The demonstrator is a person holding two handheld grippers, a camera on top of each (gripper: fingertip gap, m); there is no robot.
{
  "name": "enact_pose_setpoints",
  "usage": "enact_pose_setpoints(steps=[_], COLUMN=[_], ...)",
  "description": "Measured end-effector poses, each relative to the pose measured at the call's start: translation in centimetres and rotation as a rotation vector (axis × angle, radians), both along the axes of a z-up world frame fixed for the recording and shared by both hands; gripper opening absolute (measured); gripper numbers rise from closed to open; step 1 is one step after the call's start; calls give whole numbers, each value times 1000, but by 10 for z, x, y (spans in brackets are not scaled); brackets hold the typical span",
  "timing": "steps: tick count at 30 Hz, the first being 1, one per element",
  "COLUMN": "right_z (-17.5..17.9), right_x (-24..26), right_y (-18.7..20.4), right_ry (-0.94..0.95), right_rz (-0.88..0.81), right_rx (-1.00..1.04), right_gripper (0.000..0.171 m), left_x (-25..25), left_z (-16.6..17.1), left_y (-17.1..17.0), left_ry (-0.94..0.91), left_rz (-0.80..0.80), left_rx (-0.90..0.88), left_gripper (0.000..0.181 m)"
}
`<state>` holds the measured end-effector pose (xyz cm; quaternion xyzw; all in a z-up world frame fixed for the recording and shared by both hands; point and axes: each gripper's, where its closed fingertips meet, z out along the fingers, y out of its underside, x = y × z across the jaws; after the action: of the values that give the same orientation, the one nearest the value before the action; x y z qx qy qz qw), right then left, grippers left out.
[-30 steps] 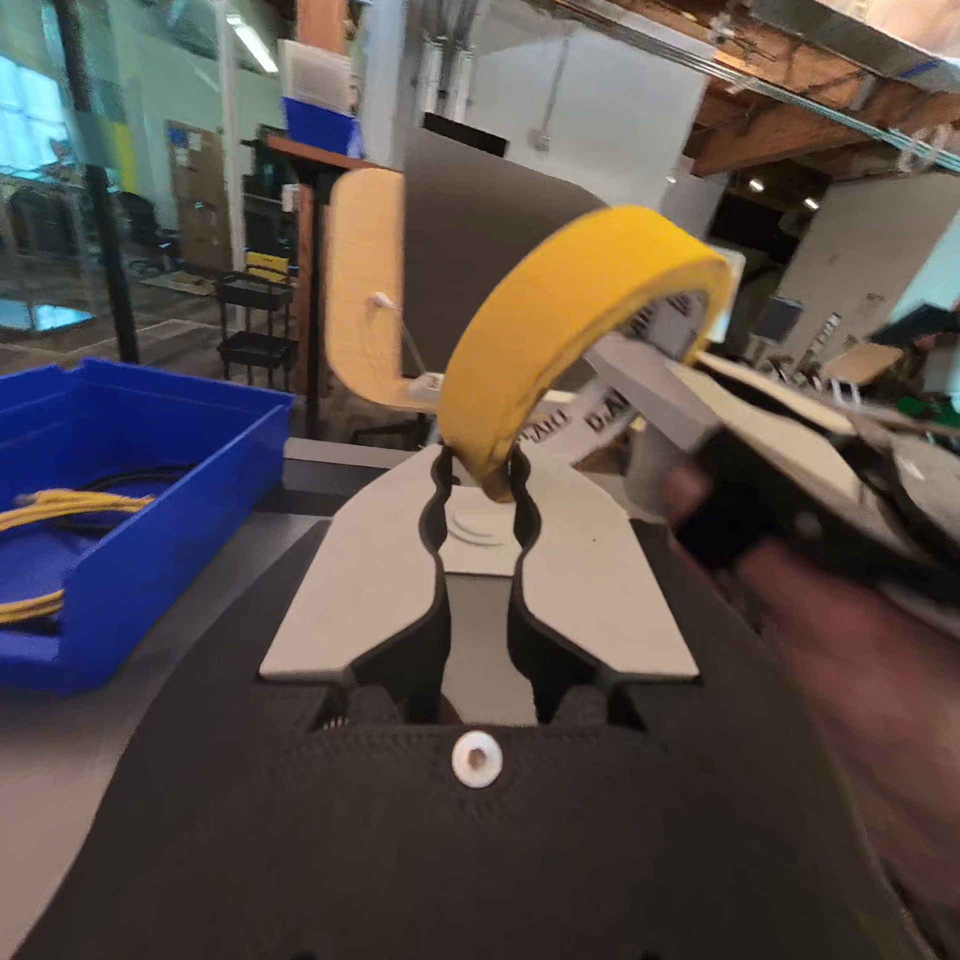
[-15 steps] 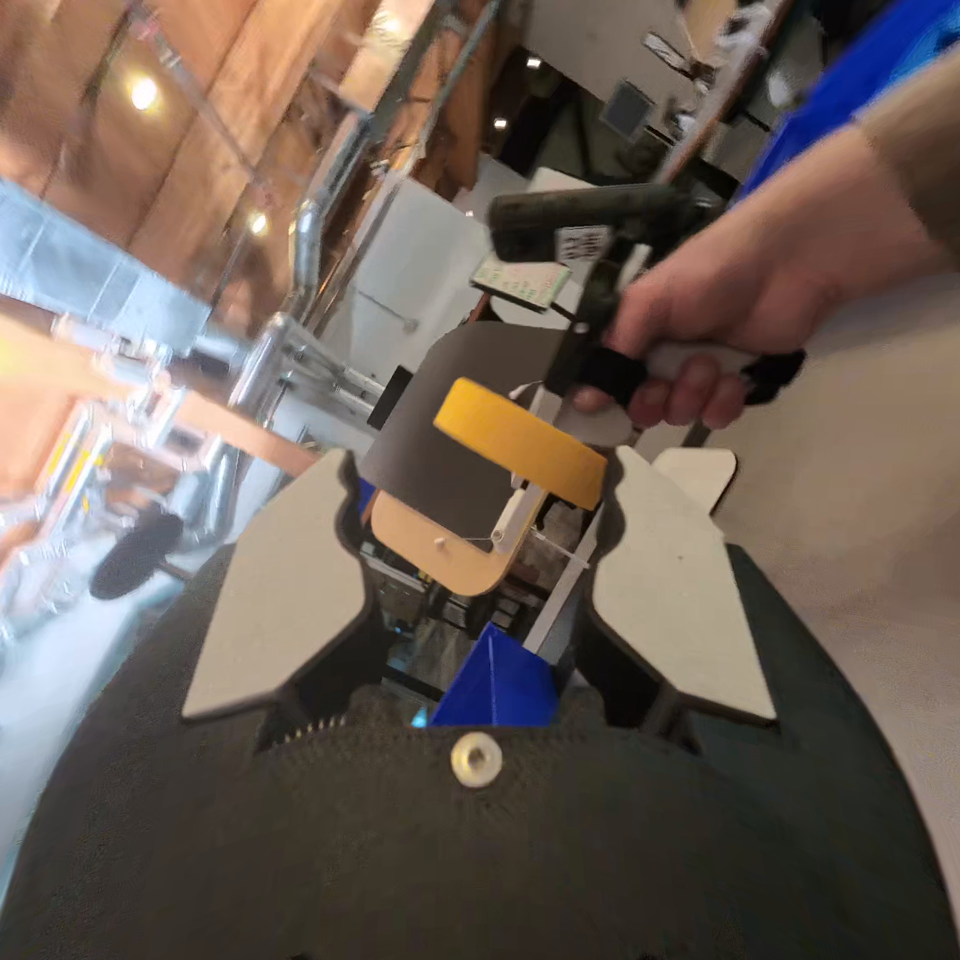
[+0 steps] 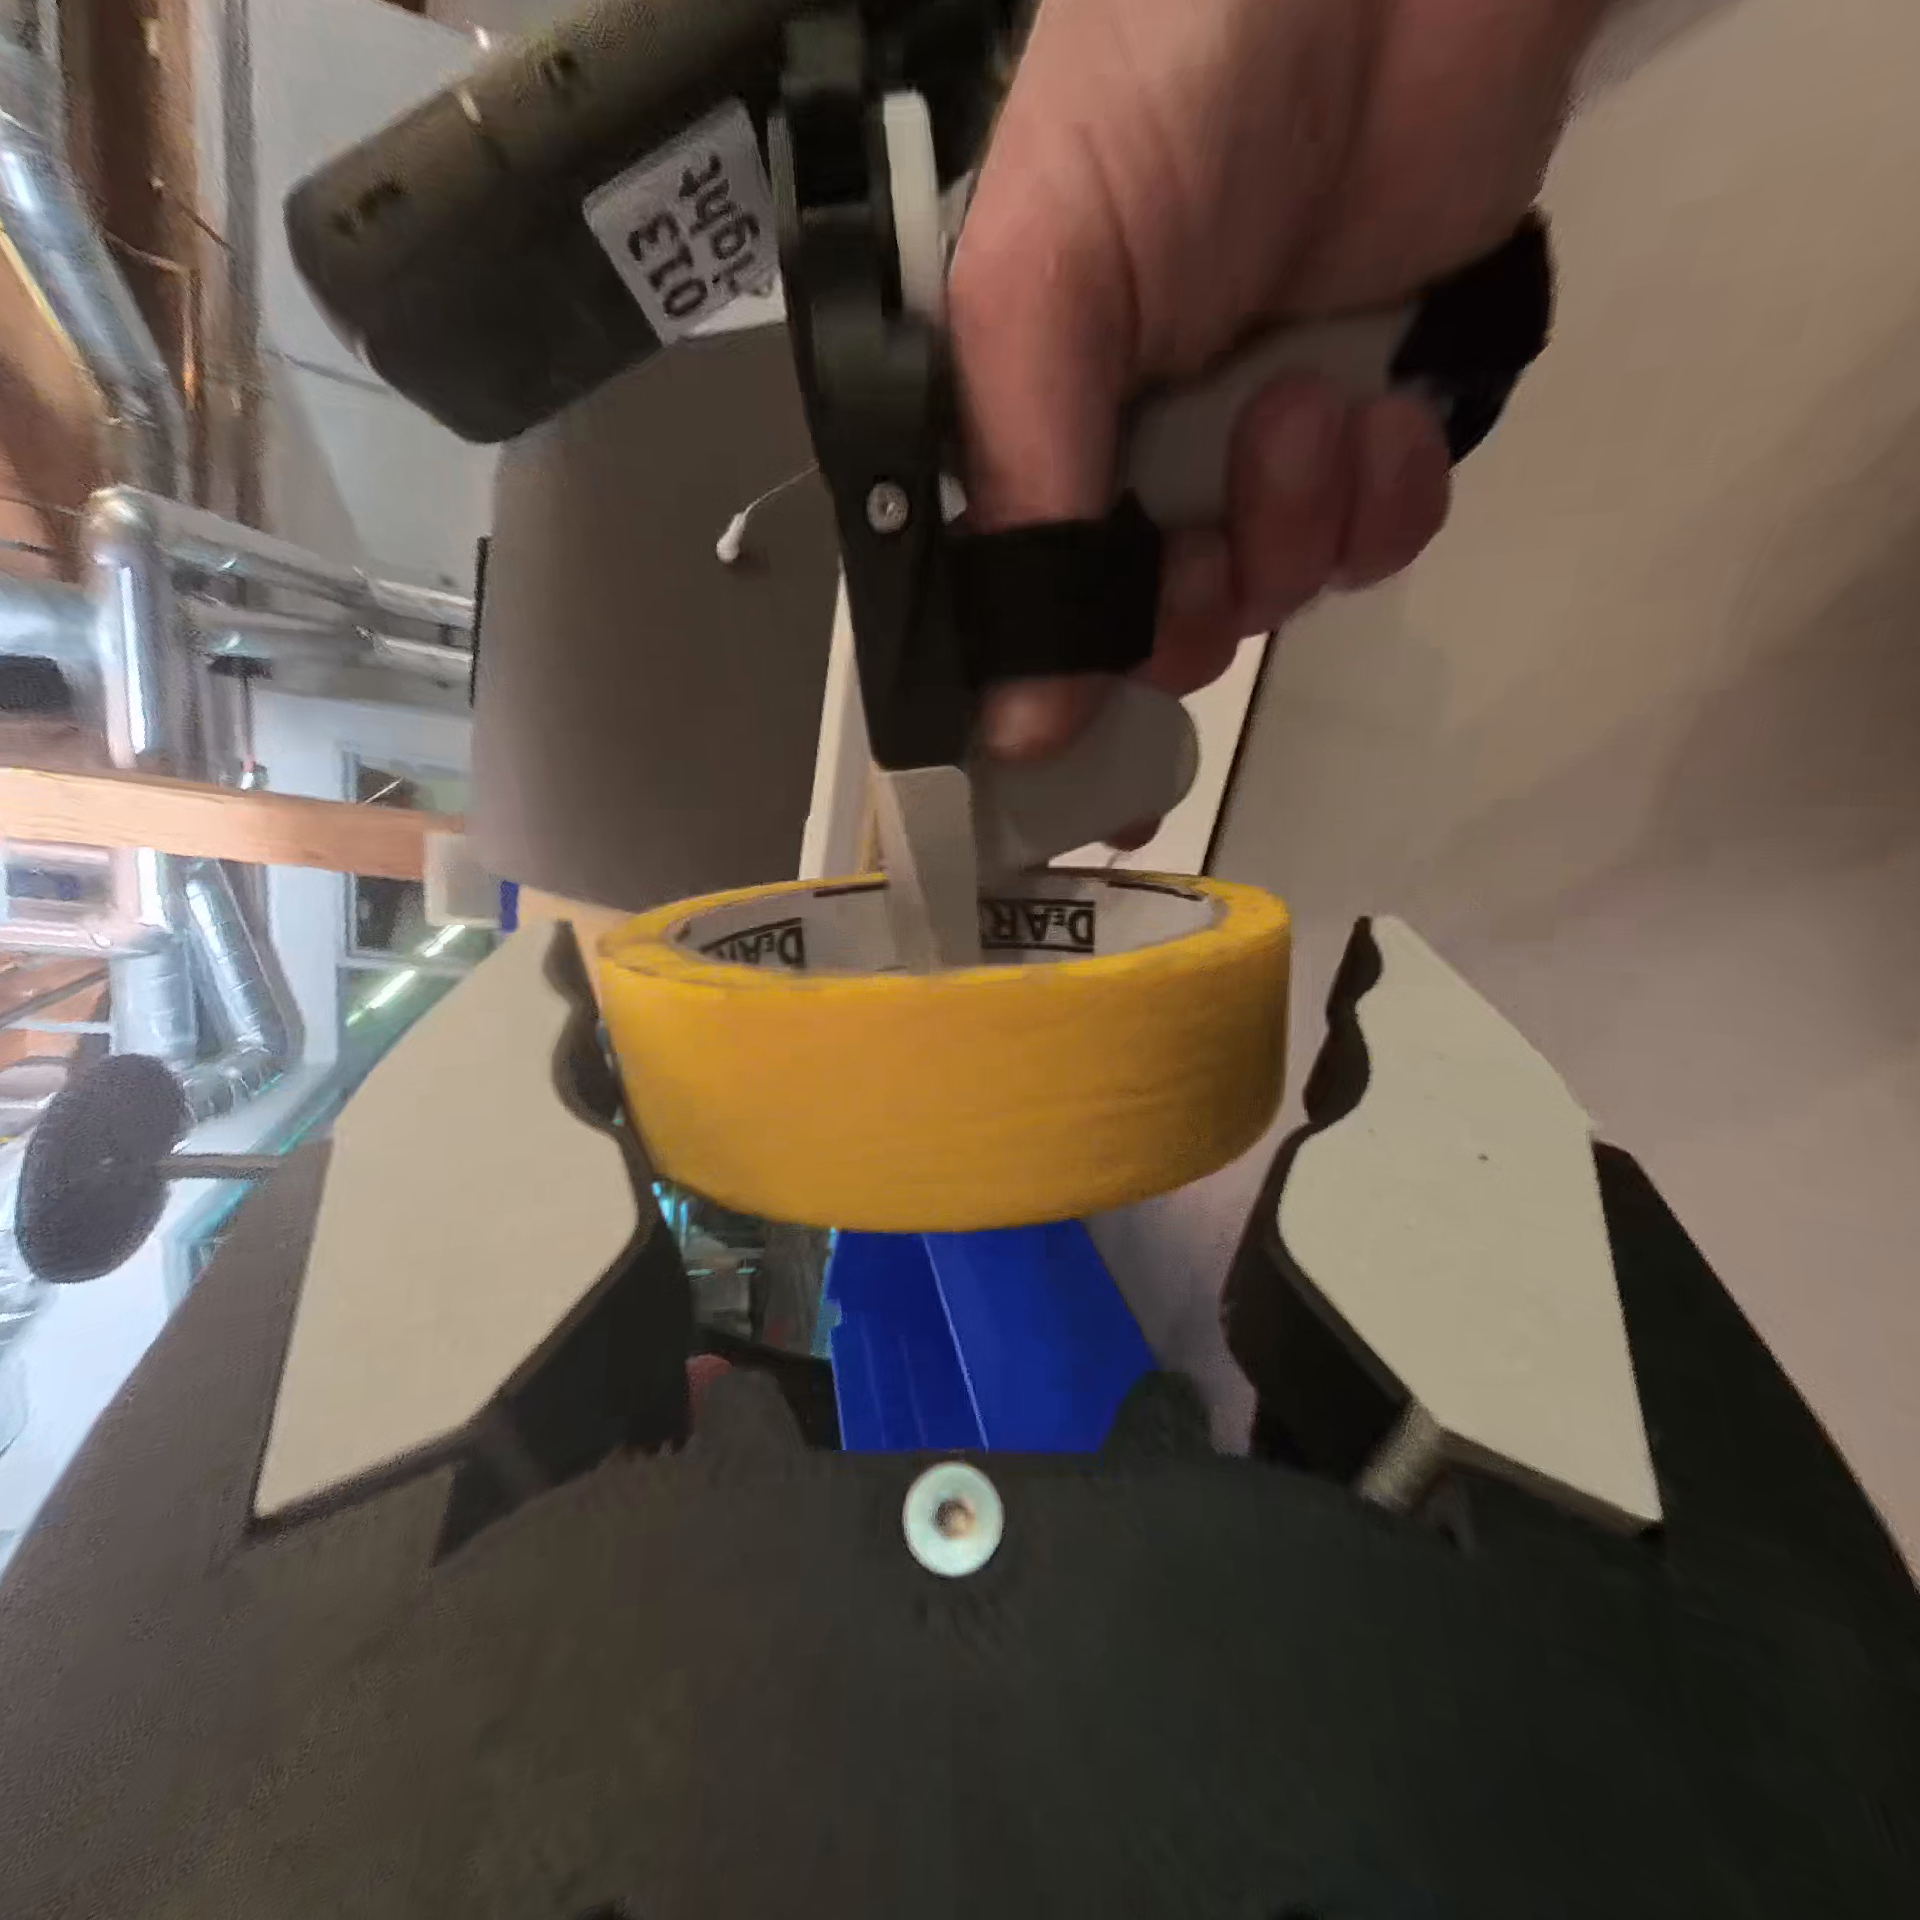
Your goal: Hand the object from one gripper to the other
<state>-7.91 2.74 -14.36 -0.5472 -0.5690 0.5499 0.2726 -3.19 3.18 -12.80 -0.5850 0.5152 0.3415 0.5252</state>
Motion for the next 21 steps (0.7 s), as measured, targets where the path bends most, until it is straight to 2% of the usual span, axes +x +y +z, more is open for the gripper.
enact_pose_setpoints(steps=[5,10,12,15,16,19,21], right_z=[0,7,12,17,20,28,41], right_x=[0,0,0,0,0,1,5], right_y=[1,2,4,3,3,11,17], right_ry=[-6,18,37,58,67,107,176], right_rz=[-18,-44,-60,-71,-77,-119,-140], right_rx=[26,56,53,73,72,86,84], right_gripper=[7,8,14,10,12,36,41], left_x=[0,4,4,5,5,4,2], left_z=[3,13,20,25,26,33,39], left_y=[1,0,0,0,-1,-2,-4], left_ry=[-5,-96,-93,-127,-136,-210,-312], left_rz=[6,-16,-18,-20,-22,-29,-37], left_rx=[46,67,101,104,108,102,82], left_gripper=[123,121,121,121,121,120,120])
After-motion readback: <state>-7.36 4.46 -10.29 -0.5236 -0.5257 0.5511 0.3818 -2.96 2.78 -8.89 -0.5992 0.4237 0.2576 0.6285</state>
